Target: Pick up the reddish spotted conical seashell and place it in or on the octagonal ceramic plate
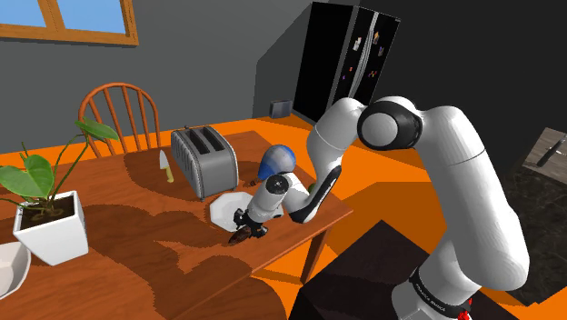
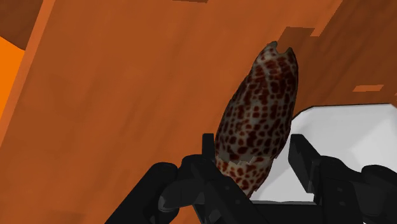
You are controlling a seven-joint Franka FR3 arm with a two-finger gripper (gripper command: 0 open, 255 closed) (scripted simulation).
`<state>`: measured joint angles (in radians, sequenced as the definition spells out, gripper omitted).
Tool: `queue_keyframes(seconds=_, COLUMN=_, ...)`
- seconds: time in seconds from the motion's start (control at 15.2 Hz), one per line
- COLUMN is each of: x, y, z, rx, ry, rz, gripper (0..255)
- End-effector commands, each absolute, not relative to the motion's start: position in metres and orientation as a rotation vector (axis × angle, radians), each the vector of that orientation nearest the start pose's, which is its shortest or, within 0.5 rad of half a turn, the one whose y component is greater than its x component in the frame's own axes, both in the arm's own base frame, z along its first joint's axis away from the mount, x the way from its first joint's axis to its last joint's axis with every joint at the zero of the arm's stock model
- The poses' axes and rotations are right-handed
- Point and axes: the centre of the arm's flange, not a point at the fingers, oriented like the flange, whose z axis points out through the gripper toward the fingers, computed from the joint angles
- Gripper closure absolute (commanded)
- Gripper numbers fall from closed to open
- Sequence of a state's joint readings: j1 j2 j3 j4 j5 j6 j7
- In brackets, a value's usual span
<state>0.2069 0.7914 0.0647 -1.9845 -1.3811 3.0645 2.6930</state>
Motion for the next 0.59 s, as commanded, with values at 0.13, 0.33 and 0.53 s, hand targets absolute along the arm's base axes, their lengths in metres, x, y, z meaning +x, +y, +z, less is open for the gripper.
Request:
queue_keyframes(seconds=0.13, x=0.512, y=0.226, z=0.071, rx=-2.477, ry=1.487, rz=-0.393, gripper=255)
queue_keyframes(seconds=0.33, x=0.512, y=0.226, z=0.071, rx=-2.477, ry=1.487, rz=-0.393, gripper=255)
queue_keyframes(seconds=0.53, x=0.512, y=0.225, z=0.081, rx=-2.477, ry=1.487, rz=-0.393, gripper=255)
